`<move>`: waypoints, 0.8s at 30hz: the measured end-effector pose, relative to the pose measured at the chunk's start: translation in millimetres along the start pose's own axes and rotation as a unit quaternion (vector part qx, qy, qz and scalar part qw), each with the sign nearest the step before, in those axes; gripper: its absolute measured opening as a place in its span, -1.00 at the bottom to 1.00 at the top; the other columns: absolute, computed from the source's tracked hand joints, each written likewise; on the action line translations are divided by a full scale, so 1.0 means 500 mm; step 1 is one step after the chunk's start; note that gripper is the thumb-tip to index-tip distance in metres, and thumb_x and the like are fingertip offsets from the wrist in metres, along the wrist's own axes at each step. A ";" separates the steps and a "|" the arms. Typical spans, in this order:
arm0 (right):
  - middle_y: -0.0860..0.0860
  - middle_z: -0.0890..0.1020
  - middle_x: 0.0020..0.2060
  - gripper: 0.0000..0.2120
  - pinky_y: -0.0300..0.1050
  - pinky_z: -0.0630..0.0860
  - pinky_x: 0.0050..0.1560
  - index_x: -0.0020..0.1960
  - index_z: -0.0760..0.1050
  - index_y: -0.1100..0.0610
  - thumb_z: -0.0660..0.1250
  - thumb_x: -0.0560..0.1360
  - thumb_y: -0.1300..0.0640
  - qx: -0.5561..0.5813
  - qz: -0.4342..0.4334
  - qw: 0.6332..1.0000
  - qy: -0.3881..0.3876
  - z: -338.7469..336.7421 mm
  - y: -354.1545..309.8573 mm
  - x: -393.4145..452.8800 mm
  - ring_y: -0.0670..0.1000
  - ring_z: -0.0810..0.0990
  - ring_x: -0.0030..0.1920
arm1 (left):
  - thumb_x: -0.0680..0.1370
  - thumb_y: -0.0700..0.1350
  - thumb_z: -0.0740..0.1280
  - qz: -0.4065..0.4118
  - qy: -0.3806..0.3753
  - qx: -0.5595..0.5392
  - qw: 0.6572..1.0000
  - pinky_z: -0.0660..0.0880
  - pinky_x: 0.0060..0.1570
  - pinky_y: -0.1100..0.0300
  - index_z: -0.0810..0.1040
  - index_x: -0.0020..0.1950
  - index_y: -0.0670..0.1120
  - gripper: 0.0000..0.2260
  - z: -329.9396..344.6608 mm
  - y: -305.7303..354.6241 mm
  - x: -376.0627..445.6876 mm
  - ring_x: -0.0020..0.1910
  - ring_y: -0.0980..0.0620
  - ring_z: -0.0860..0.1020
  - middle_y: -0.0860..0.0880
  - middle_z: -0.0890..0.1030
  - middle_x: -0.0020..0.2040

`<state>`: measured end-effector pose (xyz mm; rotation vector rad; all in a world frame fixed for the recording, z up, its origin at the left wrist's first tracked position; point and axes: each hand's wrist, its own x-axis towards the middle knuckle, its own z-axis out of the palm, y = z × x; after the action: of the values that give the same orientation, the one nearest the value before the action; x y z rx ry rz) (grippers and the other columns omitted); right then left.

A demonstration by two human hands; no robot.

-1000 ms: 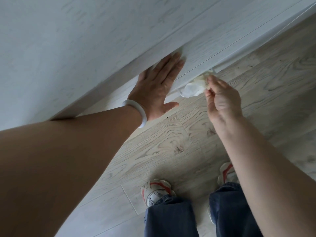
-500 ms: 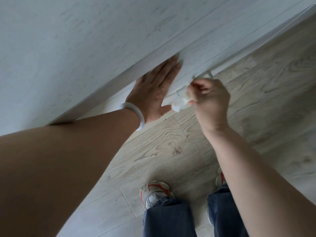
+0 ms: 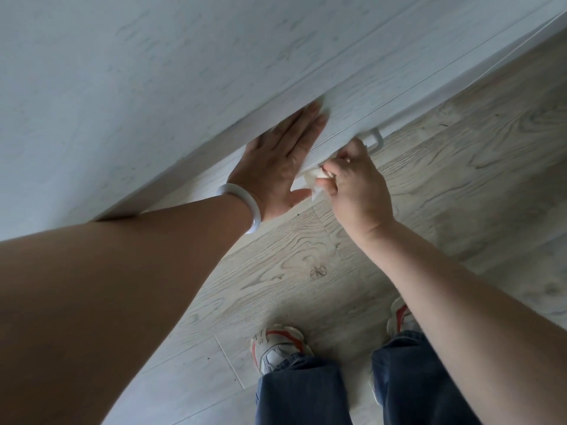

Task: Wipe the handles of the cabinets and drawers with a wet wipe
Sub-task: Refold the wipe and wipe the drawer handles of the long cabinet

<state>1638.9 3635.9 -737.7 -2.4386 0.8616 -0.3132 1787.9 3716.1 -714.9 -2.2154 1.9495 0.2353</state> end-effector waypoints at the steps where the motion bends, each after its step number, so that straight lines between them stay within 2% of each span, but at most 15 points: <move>1: 0.13 0.51 -0.12 -0.91 -0.20 0.44 -0.48 -0.17 0.55 0.25 0.45 0.37 0.33 -0.015 -0.025 0.999 -0.018 -0.006 0.010 0.000 0.05 0.51 -0.25 | 0.45 0.30 0.28 -0.001 0.000 -0.001 1.000 -0.12 0.47 0.04 -0.21 0.58 -0.09 -0.05 0.000 0.000 0.000 0.57 0.01 -0.13 -0.04 -0.16 0.59; 4: 0.06 0.56 -0.17 -0.91 -0.25 0.35 -0.47 -0.16 0.59 0.20 0.49 0.38 0.27 -0.072 -0.110 0.989 -0.063 -0.025 0.032 0.007 0.05 0.57 -0.28 | 0.46 0.32 0.26 0.000 -0.001 -0.004 1.000 -0.14 0.47 0.06 -0.20 0.58 -0.09 -0.06 -0.001 -0.002 -0.001 0.57 0.01 -0.12 -0.04 -0.16 0.59; 7: 0.05 0.61 -0.13 -0.93 -0.11 0.52 -0.43 -0.07 0.62 0.19 0.41 0.48 0.18 -0.116 -0.174 0.974 -0.090 -0.056 0.065 0.021 0.08 0.62 -0.24 | 0.47 0.32 0.26 0.002 0.007 -0.003 1.000 -0.21 0.45 0.12 -0.19 0.58 -0.10 -0.07 -0.007 0.006 0.007 0.57 0.01 -0.11 -0.05 -0.14 0.60; 10: 0.09 0.65 -0.11 -0.83 -0.01 0.60 -0.30 0.04 0.62 0.19 0.42 0.45 0.27 -0.116 -0.141 0.981 -0.066 -0.054 0.063 0.015 0.16 0.62 -0.14 | 0.46 0.31 0.27 -0.002 0.007 -0.005 1.000 -0.23 0.43 0.14 -0.17 0.58 -0.09 -0.07 -0.011 0.001 0.007 0.57 0.00 -0.09 -0.04 -0.13 0.60; 13: 0.16 0.63 -0.15 -0.79 0.00 0.59 -0.17 0.00 0.60 0.29 0.45 0.42 0.19 -0.097 -0.080 0.991 -0.039 -0.009 0.015 -0.007 0.19 0.59 -0.07 | 0.45 0.31 0.30 -0.011 0.004 -0.004 1.000 -0.31 0.40 0.20 -0.15 0.58 -0.09 -0.05 -0.005 -0.001 -0.002 0.57 0.01 -0.08 -0.04 -0.12 0.60; 14: 0.15 0.63 -0.19 -0.79 -0.02 0.58 -0.20 -0.05 0.60 0.28 0.42 0.44 0.13 -0.095 -0.077 0.992 -0.036 0.000 0.005 -0.008 0.17 0.60 -0.10 | 0.44 0.31 0.31 -0.012 0.004 -0.007 1.000 -0.37 0.38 0.23 -0.16 0.58 -0.09 -0.04 -0.007 0.000 -0.004 0.57 0.02 -0.08 -0.04 -0.12 0.60; 16: 0.10 0.63 -0.28 -0.74 -0.12 0.50 -0.39 -0.15 0.60 0.22 0.29 0.49 0.03 -0.110 -0.090 0.989 -0.047 -0.007 0.006 0.005 0.12 0.62 -0.24 | 0.43 0.33 0.32 -0.015 -0.005 -0.007 1.000 -0.50 0.33 0.30 -0.16 0.58 -0.09 -0.02 -0.011 0.000 -0.002 0.57 0.02 -0.08 -0.04 -0.13 0.60; 18: 0.08 0.66 -0.30 -0.79 -0.19 0.40 -0.48 -0.12 0.62 0.19 0.29 0.51 0.06 -0.118 -0.140 0.980 -0.076 -0.033 0.034 0.019 0.10 0.61 -0.39 | 0.42 0.34 0.32 -0.014 -0.011 0.001 1.000 -0.55 0.31 0.31 -0.16 0.58 -0.11 0.00 -0.014 -0.001 -0.002 0.57 0.00 -0.09 -0.06 -0.12 0.60; 19: 0.07 0.67 -0.28 -0.86 -0.20 0.40 -0.49 -0.06 0.62 0.17 0.33 0.50 0.12 -0.121 -0.168 0.973 -0.100 -0.048 0.054 0.023 0.09 0.60 -0.44 | 0.42 0.34 0.31 -0.013 -0.010 0.010 1.000 -0.56 0.31 0.30 -0.16 0.58 -0.12 0.00 -0.013 -0.002 -0.002 0.57 -0.01 -0.09 -0.07 -0.12 0.60; 21: 0.07 0.70 -0.23 -0.87 -0.21 0.41 -0.50 0.03 0.62 0.12 0.37 0.50 0.20 -0.129 -0.197 0.964 -0.120 -0.081 0.096 0.035 0.08 0.59 -0.46 | 0.42 0.35 0.30 -0.011 -0.006 0.021 1.000 -0.56 0.32 0.29 -0.14 0.58 -0.13 -0.01 -0.011 -0.001 -0.003 0.57 -0.02 -0.09 -0.08 -0.11 0.60; 24: 0.08 0.71 -0.20 -0.81 -0.21 0.37 -0.42 0.01 0.64 0.11 0.28 0.52 0.10 -0.120 -0.158 0.975 -0.097 -0.108 0.121 0.052 0.11 0.63 -0.42 | 0.42 0.35 0.29 -0.012 -0.011 0.017 1.000 -0.55 0.32 0.28 -0.12 0.58 -0.14 -0.01 -0.014 -0.002 -0.003 0.57 -0.02 -0.08 -0.08 -0.10 0.60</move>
<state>1607.3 3557.6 -725.1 -2.7764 0.4477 -0.0827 1788.7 3716.0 -707.6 -2.2049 1.8997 0.2202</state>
